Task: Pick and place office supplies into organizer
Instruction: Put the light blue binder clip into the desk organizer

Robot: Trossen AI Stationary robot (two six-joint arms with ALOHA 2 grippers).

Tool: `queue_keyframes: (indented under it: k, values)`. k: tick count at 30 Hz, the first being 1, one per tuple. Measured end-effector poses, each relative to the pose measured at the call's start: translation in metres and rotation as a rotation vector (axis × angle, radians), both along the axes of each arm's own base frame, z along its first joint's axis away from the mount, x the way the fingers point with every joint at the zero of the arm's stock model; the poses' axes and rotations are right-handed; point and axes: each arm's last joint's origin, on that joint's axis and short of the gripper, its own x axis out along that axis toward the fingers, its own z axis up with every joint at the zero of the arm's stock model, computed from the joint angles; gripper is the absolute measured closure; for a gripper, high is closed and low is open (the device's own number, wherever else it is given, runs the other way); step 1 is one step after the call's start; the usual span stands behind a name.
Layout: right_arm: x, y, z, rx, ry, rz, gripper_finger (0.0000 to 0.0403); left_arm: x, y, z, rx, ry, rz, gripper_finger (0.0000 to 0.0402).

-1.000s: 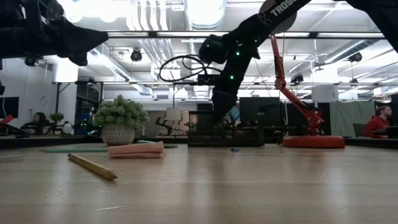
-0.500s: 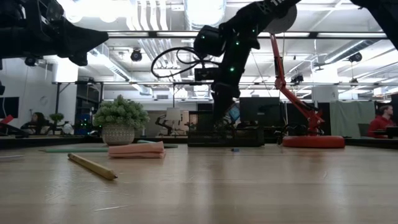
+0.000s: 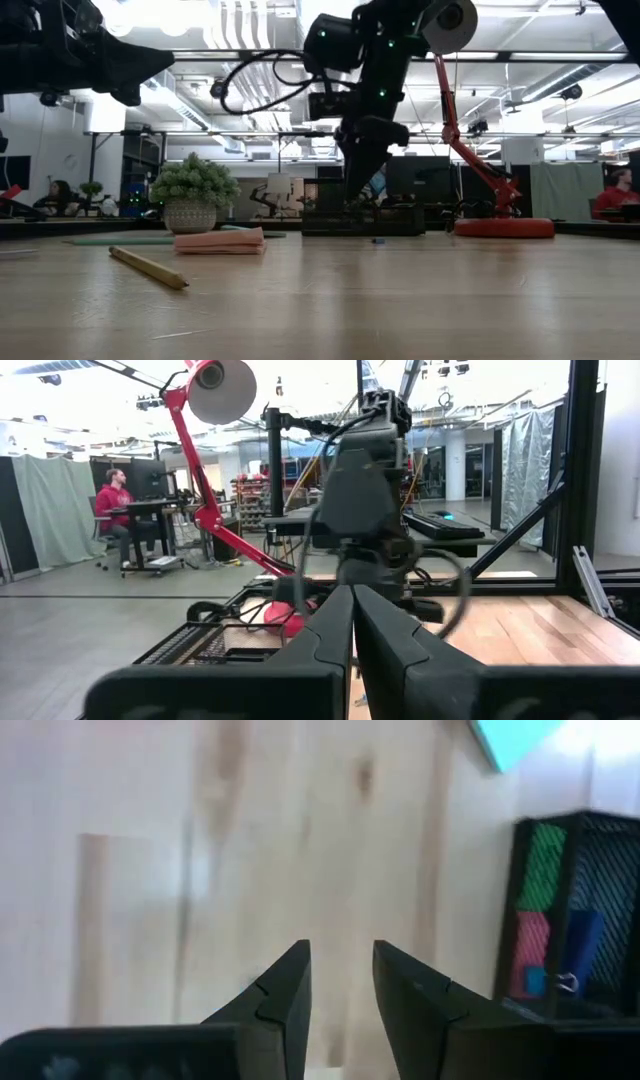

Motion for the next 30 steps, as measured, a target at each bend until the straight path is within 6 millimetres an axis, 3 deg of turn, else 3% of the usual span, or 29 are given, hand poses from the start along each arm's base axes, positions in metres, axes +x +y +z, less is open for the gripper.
queue_keyframes:
  k: [15, 30]
  values:
    - [-0.018, 0.034, -0.007, -0.002, 0.054, 0.087, 0.0307, 0.000, 0.000, 0.000, 0.000, 0.001, -0.005, 0.0402]
    - [-0.027, 0.037, -0.028, -0.036, 0.074, 0.120, 0.0307, 0.000, 0.000, 0.000, 0.000, 0.002, -0.006, 0.0402]
